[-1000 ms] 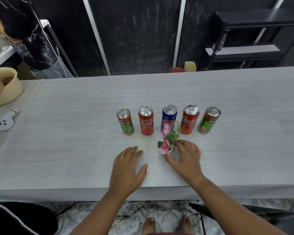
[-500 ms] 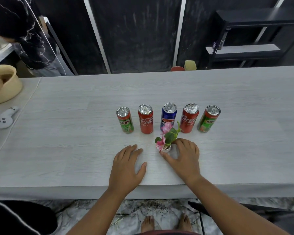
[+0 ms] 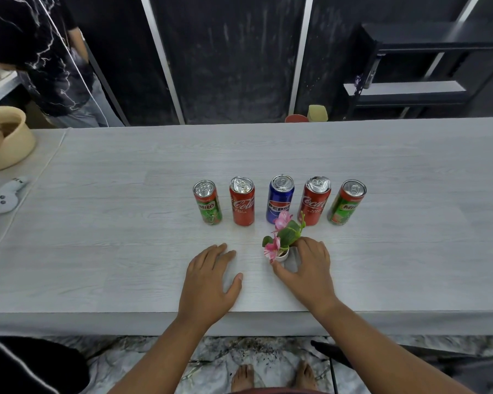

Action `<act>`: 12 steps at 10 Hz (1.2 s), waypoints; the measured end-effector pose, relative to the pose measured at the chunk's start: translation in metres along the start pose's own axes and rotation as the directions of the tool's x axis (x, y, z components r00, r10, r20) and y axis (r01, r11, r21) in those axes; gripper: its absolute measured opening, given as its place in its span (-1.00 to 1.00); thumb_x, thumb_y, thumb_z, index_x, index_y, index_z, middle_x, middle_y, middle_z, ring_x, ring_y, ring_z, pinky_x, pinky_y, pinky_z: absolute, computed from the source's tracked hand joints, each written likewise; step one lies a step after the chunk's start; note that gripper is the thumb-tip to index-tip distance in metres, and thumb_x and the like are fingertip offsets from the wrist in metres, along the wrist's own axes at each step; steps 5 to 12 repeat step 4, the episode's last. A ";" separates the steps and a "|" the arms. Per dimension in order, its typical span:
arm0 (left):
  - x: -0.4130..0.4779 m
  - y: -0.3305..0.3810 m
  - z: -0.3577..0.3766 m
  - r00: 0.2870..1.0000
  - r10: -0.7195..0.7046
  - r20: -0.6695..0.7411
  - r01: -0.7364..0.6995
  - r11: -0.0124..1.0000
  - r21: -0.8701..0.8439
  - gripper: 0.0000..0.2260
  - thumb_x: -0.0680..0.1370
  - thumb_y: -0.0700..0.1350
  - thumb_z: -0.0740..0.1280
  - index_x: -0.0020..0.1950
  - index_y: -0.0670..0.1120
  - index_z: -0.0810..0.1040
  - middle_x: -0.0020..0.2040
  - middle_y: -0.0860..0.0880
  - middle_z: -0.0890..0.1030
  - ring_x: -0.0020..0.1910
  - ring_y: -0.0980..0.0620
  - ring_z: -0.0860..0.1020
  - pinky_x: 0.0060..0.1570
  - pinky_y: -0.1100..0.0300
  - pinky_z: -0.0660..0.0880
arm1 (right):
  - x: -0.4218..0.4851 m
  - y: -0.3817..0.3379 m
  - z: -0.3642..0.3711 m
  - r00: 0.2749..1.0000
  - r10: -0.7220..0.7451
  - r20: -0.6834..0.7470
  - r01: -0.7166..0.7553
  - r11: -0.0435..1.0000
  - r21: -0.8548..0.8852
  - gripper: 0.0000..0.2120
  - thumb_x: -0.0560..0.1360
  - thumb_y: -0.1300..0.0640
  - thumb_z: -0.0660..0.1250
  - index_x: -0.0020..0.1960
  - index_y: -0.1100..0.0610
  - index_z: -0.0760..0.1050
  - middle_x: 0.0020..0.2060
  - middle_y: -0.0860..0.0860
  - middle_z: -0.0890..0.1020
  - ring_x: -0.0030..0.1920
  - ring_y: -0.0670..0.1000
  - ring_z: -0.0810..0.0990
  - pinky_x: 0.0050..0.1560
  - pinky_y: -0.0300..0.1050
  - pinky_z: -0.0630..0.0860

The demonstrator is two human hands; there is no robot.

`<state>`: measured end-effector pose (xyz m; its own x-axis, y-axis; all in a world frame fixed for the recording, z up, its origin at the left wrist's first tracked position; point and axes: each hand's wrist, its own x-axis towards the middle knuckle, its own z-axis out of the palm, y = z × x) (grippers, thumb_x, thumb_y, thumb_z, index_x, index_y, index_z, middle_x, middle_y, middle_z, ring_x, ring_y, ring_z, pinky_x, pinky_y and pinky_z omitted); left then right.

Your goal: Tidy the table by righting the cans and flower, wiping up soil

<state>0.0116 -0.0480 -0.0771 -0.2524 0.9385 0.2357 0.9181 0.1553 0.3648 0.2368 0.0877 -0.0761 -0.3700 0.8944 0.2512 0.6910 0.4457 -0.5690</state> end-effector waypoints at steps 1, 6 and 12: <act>0.000 0.000 0.001 1.000 -0.001 0.005 0.001 1.000 0.003 -0.53 0.65 0.19 0.36 0.51 0.02 0.59 0.55 0.02 0.53 0.56 -0.05 0.46 0.54 -0.09 0.40 | 0.000 0.000 -0.001 1.000 -0.004 0.008 0.004 1.000 0.012 -0.60 0.45 -0.23 0.50 0.08 0.03 0.53 -0.01 -0.10 0.55 0.11 0.03 0.54 0.34 0.26 0.44; 0.000 -0.001 0.003 1.000 0.001 0.010 -0.001 1.000 -0.006 -0.52 0.66 0.20 0.34 0.52 0.03 0.58 0.56 0.03 0.51 0.57 -0.05 0.46 0.55 -0.08 0.40 | -0.008 0.006 -0.010 0.996 0.020 0.092 -0.030 0.994 0.107 -0.36 0.45 -0.32 0.53 0.36 0.03 0.49 0.26 -0.08 0.54 0.37 0.02 0.48 0.62 0.20 0.23; 0.000 -0.001 0.003 1.000 0.001 0.010 -0.001 1.000 -0.006 -0.52 0.66 0.20 0.34 0.52 0.03 0.58 0.56 0.03 0.51 0.57 -0.05 0.46 0.55 -0.08 0.40 | -0.008 0.006 -0.010 0.996 0.020 0.092 -0.030 0.994 0.107 -0.36 0.45 -0.32 0.53 0.36 0.03 0.49 0.26 -0.08 0.54 0.37 0.02 0.48 0.62 0.20 0.23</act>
